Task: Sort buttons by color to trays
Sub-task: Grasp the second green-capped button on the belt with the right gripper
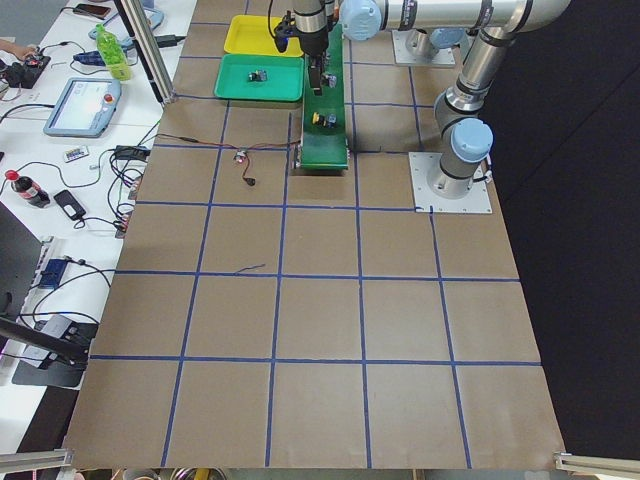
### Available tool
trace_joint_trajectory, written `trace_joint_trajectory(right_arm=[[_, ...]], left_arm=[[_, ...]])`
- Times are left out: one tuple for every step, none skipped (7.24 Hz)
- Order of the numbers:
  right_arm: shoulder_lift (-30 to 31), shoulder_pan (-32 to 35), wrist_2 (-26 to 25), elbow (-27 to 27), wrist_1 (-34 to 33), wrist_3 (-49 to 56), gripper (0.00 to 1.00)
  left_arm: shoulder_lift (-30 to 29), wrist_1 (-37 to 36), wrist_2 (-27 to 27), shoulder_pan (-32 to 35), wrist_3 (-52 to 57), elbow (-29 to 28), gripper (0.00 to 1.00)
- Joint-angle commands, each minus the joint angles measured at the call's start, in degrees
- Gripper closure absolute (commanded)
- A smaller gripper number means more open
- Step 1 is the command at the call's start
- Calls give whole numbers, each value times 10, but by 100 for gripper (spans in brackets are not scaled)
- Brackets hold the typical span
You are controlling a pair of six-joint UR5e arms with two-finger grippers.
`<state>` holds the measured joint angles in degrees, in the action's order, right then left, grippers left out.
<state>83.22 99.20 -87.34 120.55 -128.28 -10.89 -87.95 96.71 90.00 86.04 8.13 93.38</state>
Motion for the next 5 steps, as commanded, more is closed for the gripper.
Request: trace_joint_trajectory(right_arm=[[3,-4,0,-4,-3,2,76],[2,-6,0,-40,0,3,77],[-5,-8,2,-97,32,19,76],[-34,-17,7,-159,59,23,72],[-64,-27,9,-235,114,24,53]], left_arm=[[1,0,3,0,-2,5,0],[1,-1,2,0,-3,5,0],[1,-1,3,0,-5,5,0],[2,0,1,0,-7,1,0],[2,0,1,0,-7,5,0]])
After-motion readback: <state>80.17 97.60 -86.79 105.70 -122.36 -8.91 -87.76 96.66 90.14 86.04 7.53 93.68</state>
